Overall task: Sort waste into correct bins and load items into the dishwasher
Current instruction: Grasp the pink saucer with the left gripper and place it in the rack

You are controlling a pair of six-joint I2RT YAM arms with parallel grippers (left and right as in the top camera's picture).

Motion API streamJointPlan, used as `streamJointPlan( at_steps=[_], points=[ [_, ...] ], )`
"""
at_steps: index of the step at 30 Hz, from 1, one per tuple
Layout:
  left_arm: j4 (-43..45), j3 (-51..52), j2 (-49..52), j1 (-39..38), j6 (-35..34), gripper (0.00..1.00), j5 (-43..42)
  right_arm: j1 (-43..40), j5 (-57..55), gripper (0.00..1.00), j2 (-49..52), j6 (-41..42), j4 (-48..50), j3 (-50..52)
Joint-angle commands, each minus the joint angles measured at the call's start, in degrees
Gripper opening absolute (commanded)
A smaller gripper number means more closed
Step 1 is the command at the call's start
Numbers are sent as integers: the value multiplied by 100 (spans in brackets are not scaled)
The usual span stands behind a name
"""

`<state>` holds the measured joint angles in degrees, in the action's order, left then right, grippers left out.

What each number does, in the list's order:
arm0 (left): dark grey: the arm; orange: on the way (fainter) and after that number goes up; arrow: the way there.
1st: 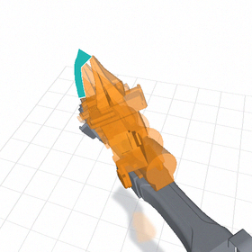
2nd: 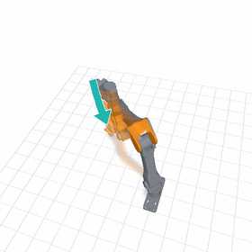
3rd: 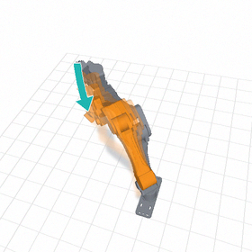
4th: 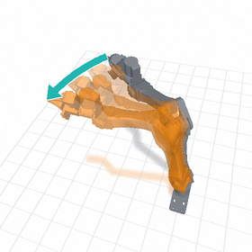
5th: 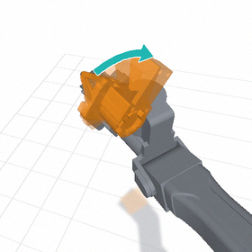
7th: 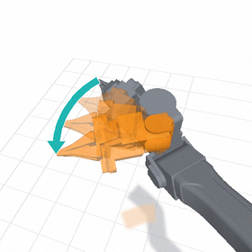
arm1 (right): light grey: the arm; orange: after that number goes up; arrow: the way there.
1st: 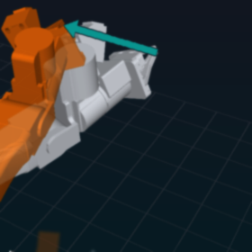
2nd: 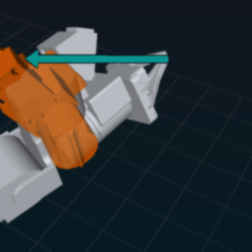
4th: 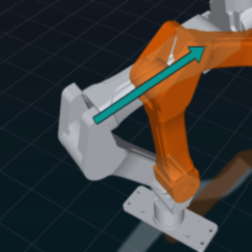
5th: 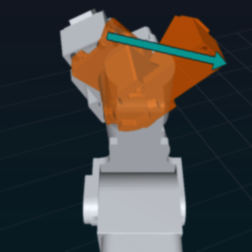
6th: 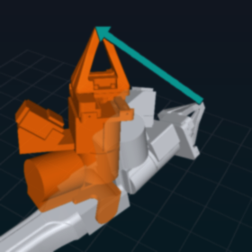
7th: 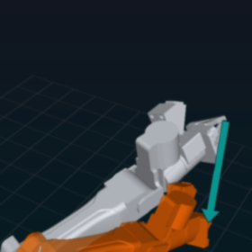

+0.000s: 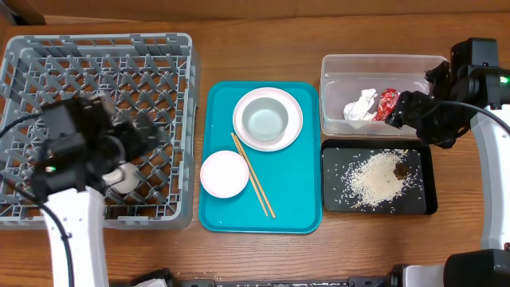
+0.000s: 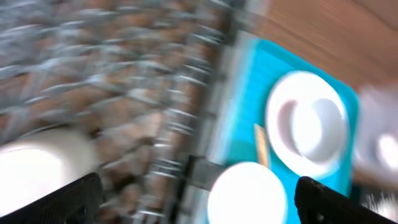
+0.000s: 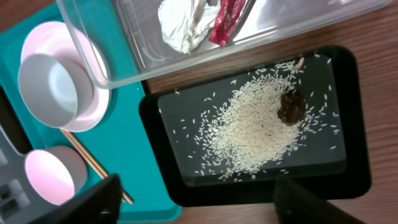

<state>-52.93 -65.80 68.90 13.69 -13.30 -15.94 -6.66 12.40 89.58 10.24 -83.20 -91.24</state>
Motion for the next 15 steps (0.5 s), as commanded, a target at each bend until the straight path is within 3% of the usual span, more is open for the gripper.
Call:
streamJointPlan(
  at_steps=[1,6,10,15],
  points=[
    [-17,-44,22,-1117,107,100,254,20,-33,83,-48,-22,9,-146],
    [20,15,511,-2747,105,100,743,20,-33,84,-48,-22,11,-146],
    [48,15,1180,-3635,105,100,1106,20,-33,84,-48,-22,7,-146],
    [72,15,2277,-4275,-52,81,1318,20,-33,84,-48,-22,-11,-146]
  ],
)
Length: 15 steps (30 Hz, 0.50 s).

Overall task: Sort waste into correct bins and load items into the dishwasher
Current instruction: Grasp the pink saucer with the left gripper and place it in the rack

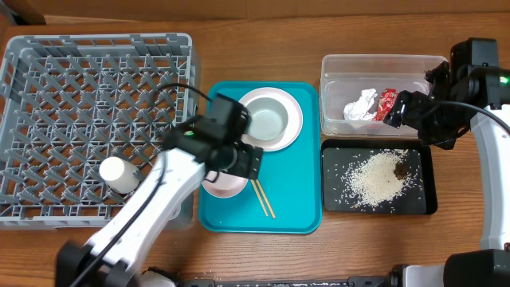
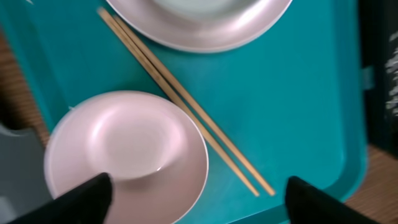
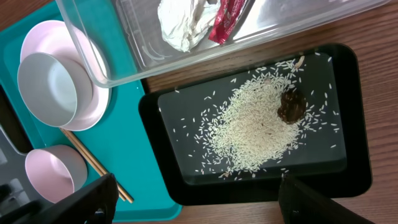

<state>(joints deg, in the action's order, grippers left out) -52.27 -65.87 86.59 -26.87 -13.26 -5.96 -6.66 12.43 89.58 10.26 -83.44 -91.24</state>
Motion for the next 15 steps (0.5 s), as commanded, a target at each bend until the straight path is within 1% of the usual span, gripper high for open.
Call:
streamJointPlan(
  at_steps=[1,2,3,4,5,6,7,9,11,15],
  points=[
    [2,22,710,-264,-118,75,319,20,-35,84,-48,-24,13,-146],
    [0,22,922,-297,-131,66,293,20,-37,84,-48,-24,13,-146],
    [4,22,1239,-317,-181,54,229,20,-35,84,-48,-24,13,-146],
    [9,22,1368,-319,-179,45,160,20,-35,84,-48,-24,11,-146],
    [11,20,1493,-317,-179,34,105,20,-35,84,-48,-24,13,-146],
    [9,13,1665,-317,-179,9,-15,20,-35,84,-48,-24,11,-146],
    [9,11,1694,-315,-179,4,-81,20,-35,84,-48,-24,11,-146],
    [15,-11,1663,-315,-177,4,-118,20,-35,84,-48,-24,9,-146],
    [-192,-225,1429,-315,-179,4,-116,20,-35,84,-48,-24,4,-146],
    [-748,-944,800,-238,-149,4,-109,20,-37,84,-48,-26,-9,-146]
  ],
)
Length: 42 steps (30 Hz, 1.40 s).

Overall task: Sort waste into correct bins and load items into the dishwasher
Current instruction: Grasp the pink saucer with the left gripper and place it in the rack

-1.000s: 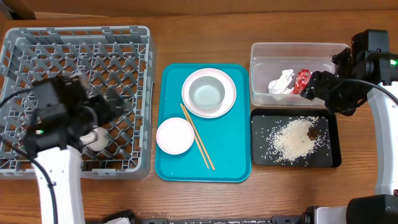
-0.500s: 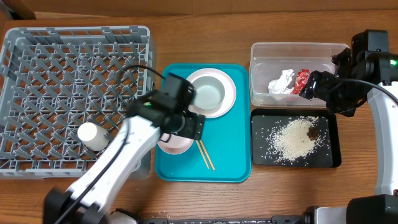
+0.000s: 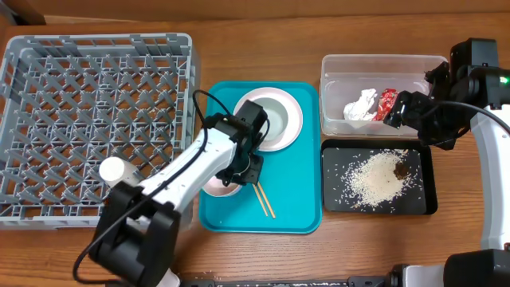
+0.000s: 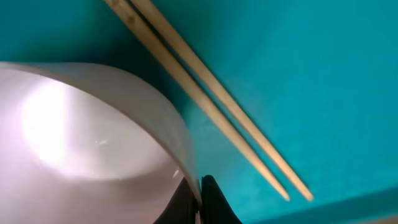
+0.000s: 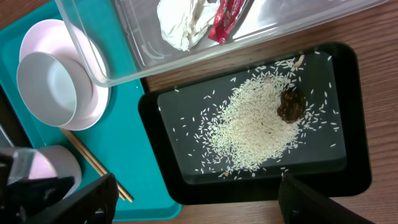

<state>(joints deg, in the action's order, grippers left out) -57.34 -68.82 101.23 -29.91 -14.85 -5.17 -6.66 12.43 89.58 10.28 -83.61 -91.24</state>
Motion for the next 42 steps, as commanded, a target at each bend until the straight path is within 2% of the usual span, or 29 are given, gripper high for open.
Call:
streamJointPlan(
  at_steps=[1,6,8,14,18,23,27,36,38,40,41,42],
  points=[
    [-400,-907,-879,155,33,4,-190,20,-37,84,-48,-28,9,-146],
    [-575,-1641,-1589,1143,662,4,-293,20,-37,84,-48,-28,4,-146],
    [-446,-1727,-1681,1698,1137,4,-785,20,-37,84,-48,-28,-11,-146],
    [-192,-1749,-1342,3856,2782,4,-3794,20,-37,84,-48,-28,-55,-146],
    [-195,-1749,-811,4824,3344,4,-5053,20,-37,84,-48,-28,-68,-146],
    [-192,-1749,37,5515,3897,4,-6277,20,-39,84,-48,-28,-98,-146],
    [-55,-1749,616,5845,3976,4,-6666,20,-37,84,-48,-28,-116,-146],
    [-114,-1749,1440,6651,3974,4,-6832,20,-39,83,-48,-28,-122,-146],
    [-238,-1749,1471,6863,3974,11,-6752,20,-39,84,-48,-28,-118,-146],
    [-358,-1749,1469,7023,3974,13,-6614,20,-39,84,-48,-28,-118,-146],
    [-415,-1749,1469,7095,3971,18,-6579,20,-39,84,-48,-28,-118,-146],
    [-509,-1749,1469,7182,3971,27,-6579,20,-39,84,-48,-31,-118,-146]
  ],
)
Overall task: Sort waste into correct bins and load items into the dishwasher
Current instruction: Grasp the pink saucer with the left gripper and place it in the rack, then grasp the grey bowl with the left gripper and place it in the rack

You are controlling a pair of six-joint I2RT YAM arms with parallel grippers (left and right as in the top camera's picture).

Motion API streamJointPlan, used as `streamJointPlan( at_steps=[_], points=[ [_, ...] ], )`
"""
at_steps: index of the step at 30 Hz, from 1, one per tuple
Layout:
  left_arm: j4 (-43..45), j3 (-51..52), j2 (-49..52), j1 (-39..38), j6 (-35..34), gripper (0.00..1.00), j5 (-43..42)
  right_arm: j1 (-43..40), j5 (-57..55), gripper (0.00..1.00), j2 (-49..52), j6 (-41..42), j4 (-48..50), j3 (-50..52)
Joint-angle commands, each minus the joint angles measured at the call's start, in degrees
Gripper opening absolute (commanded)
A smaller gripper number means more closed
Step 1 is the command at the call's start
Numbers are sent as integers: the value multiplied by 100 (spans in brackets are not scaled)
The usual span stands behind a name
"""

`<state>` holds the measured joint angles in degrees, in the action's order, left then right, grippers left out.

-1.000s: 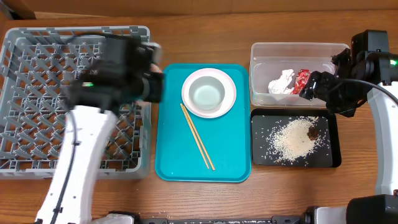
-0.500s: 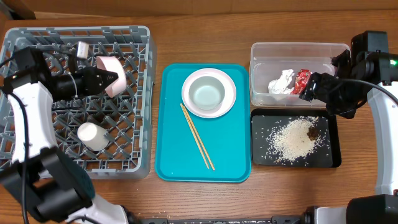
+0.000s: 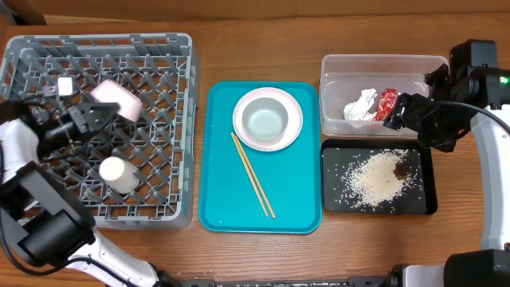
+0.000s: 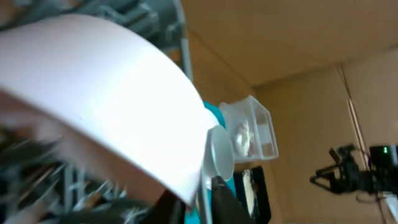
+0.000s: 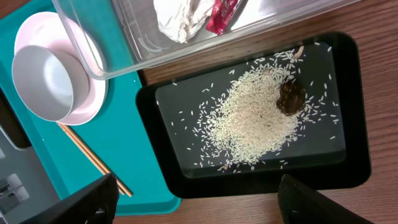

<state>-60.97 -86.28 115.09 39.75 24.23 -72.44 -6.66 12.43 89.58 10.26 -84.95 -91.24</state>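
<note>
My left gripper (image 3: pixel 101 111) is shut on the rim of a small pink bowl (image 3: pixel 118 99), holding it tilted over the upper left part of the grey dish rack (image 3: pixel 159 56). In the left wrist view the pink bowl (image 4: pixel 106 93) fills most of the picture, its rim pinched at the gripper (image 4: pixel 202 186). A white cup (image 3: pixel 117 174) lies in the rack. On the teal tray (image 3: pixel 295 199) remain a pale bowl on a pink plate (image 3: pixel 267 118) and a pair of chopsticks (image 3: pixel 253 175). My right gripper (image 5: pixel 196 202) hangs open above the black tray.
A clear bin (image 3: pixel 382 68) at the back right holds crumpled white paper (image 3: pixel 360 104) and a red wrapper (image 3: pixel 386 102). Below it a black tray (image 3: pixel 422 203) holds scattered rice (image 5: pixel 252 121) with a brown lump (image 5: pixel 291 98). The table is bare wood.
The pink bowl was on the teal tray with my left gripper shut on its rim; now it is held over the dish rack at the left. The right arm has barely shifted.
My left gripper was open over the rack near the white cup. Then it was open above the pink bowl on the tray, then shut on the bowl's rim. Now the bowl is off the tray and over the rack. My right gripper stayed open over the black tray.
</note>
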Motion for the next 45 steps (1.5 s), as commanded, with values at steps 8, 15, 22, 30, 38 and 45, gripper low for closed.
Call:
streamJointPlan(
  at_steps=[8,15,22,30,38,45],
  points=[
    [-901,-13,-249,678,72,82,96,20,-39,84,-48,-28,9,-146],
    [-1082,-13,-1414,26,236,100,363,20,-42,84,-48,-28,-129,-146],
    [-291,-13,-2098,-2310,-1123,100,2693,20,-42,84,-48,-26,-162,-146],
    [835,-13,-1626,-5228,-2166,100,5460,17,-39,84,-48,-26,-177,-146],
    [1480,-13,-553,-6572,-2212,95,6092,17,-42,84,-48,-28,-177,-146],
    [1467,-13,195,-6767,-2210,51,6435,17,-39,84,-48,-26,-177,-146]
  ],
)
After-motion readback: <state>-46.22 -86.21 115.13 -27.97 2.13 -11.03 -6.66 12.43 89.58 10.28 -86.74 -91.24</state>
